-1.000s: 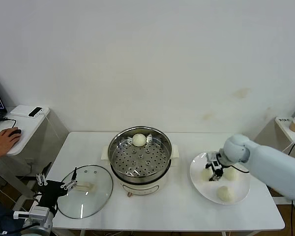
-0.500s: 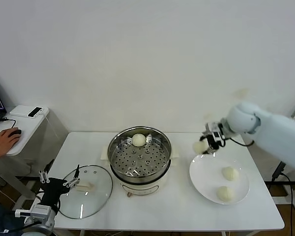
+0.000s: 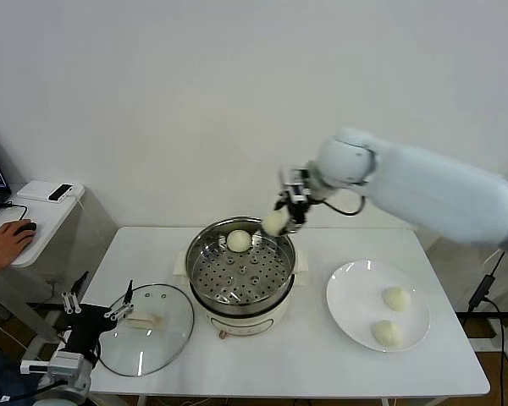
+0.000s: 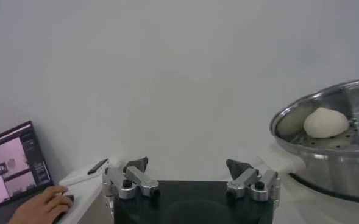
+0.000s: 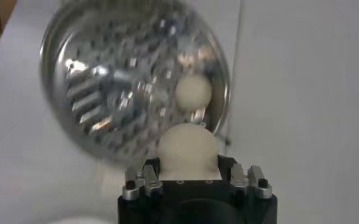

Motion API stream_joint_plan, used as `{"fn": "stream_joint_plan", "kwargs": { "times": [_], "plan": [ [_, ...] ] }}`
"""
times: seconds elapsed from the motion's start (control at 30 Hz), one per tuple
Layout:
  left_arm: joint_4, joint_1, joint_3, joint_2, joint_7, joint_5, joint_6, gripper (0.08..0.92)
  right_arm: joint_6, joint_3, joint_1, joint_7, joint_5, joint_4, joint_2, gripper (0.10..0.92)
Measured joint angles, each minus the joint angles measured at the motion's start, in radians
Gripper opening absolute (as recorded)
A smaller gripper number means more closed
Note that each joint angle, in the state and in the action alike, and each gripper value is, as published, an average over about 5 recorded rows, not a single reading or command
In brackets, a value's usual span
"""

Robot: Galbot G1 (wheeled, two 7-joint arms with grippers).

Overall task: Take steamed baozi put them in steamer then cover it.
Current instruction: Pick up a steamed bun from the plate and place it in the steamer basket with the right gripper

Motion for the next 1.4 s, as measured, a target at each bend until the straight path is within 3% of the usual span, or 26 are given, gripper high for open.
{"fn": "stream_joint_plan", "kwargs": {
  "times": [0.47, 1.0, 1.27, 1.4],
  "plan": [
    [-0.013, 0.007, -0.02, -0.011, -0.001, -0.004, -0.002, 0.823, -0.055, -0.038, -0.112, 0.042, 0.041, -0.208, 0.277, 0.594],
    [-0.015, 0.006, -0.02, -0.016, -0.001, -0.005, -0.003, 0.823, -0.075, -0.053, -0.165, 0.058, 0.032, -0.315, 0.399, 0.603],
    [-0.015, 0.005, -0.022, -0.017, -0.001, -0.007, -0.003, 0.823, -0.072, -0.067, -0.147, 0.043, 0.014, -0.303, 0.389, 0.789],
    [-0.012, 0.004, -0.021, -0.018, -0.001, -0.007, -0.003, 0.823, -0.062, -0.075, -0.119, 0.02, -0.001, -0.275, 0.358, 0.82]
  ]
}}
